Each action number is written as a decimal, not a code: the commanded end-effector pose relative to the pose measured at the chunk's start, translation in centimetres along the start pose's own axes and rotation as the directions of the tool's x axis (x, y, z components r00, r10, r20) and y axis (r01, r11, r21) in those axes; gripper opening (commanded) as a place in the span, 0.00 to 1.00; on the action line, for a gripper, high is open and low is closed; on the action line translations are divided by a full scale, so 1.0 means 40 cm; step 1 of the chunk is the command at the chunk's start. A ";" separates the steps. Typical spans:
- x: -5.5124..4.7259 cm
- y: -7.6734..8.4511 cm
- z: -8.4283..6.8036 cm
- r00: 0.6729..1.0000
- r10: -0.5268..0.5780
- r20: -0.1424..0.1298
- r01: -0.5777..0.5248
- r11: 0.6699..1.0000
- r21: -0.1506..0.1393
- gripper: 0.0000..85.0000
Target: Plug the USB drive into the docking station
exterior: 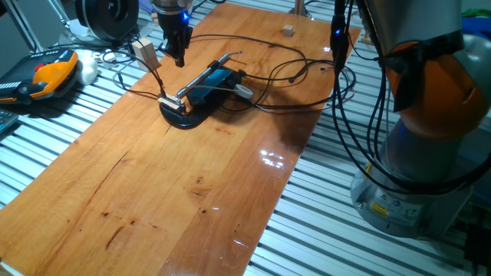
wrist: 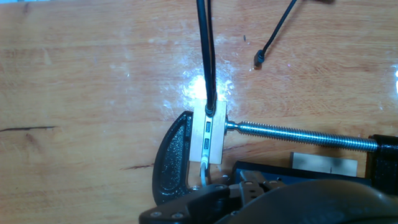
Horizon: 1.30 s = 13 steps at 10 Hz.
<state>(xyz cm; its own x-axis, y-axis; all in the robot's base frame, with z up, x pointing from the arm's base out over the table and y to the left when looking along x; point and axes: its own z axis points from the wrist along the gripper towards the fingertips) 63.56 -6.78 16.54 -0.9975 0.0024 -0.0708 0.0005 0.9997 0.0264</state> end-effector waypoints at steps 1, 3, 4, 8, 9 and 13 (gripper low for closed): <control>0.000 0.000 0.001 1.000 0.000 -0.001 0.000 1.000 0.000 0.00; -0.002 0.002 0.003 1.000 0.002 -0.003 -0.002 1.000 -0.001 0.00; -0.002 0.002 0.003 1.000 0.002 -0.003 -0.002 1.000 -0.001 0.00; -0.002 0.004 0.003 1.000 0.002 -0.003 -0.002 1.000 -0.003 0.00; -0.002 0.004 0.003 1.000 0.002 -0.003 -0.002 1.000 -0.003 0.00; -0.009 0.004 0.011 1.000 0.005 0.000 -0.005 1.000 -0.003 0.00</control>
<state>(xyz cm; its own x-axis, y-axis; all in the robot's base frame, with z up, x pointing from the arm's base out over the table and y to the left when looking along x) 63.94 -6.61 16.14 -0.9975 0.0077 -0.0708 0.0056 0.9995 0.0296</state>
